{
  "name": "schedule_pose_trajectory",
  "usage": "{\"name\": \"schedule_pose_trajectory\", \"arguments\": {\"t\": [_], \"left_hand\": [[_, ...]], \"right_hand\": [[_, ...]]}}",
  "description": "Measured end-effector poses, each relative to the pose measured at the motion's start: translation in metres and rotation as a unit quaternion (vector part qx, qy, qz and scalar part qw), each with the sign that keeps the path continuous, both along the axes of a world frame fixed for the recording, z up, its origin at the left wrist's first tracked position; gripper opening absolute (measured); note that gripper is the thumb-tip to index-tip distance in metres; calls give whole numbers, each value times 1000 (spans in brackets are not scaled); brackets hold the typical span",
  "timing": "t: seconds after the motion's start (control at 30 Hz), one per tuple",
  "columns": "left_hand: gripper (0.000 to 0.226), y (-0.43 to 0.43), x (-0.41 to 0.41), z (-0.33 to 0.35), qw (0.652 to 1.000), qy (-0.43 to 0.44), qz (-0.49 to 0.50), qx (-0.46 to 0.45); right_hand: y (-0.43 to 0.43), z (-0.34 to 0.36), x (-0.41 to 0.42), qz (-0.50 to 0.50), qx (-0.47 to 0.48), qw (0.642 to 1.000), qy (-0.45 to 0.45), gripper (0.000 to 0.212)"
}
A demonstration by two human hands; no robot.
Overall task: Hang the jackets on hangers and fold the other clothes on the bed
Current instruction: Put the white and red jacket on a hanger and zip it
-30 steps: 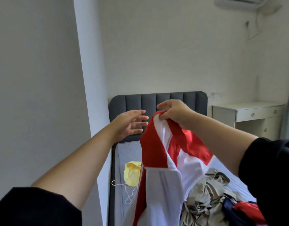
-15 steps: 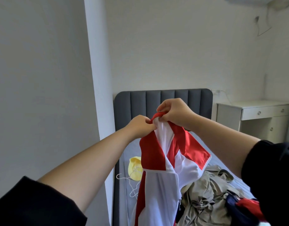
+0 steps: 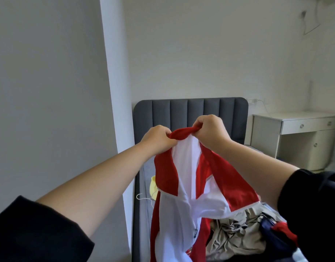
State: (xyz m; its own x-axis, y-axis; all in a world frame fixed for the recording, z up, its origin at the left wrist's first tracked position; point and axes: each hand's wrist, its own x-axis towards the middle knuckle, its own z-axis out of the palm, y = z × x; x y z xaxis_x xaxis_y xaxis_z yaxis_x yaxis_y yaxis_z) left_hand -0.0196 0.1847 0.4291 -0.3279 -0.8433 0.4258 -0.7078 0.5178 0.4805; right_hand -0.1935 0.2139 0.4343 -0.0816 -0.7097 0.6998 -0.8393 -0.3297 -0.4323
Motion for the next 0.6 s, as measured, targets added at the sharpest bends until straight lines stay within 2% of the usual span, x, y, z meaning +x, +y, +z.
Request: {"name": "schedule_pose_trajectory", "arguments": {"t": [0.17,0.3,0.4,0.53,0.6], "left_hand": [[37,1,-4,-3,997,-40,35,-54],[26,-2,9,-4,985,-31,82,-152],[14,-8,18,-5,978,-3,117,-174],[20,-14,34,-13,966,-35,160,-203],[21,-18,38,-19,966,-47,171,-187]], "right_hand": [[1,5,14,-13,2,998,55,20],[3,-9,5,-83,-17,988,126,14],[-1,-24,-4,-121,29,984,127,14],[-5,-43,-27,-189,97,969,129,5],[-9,-54,-32,-205,108,965,125,7]]}}
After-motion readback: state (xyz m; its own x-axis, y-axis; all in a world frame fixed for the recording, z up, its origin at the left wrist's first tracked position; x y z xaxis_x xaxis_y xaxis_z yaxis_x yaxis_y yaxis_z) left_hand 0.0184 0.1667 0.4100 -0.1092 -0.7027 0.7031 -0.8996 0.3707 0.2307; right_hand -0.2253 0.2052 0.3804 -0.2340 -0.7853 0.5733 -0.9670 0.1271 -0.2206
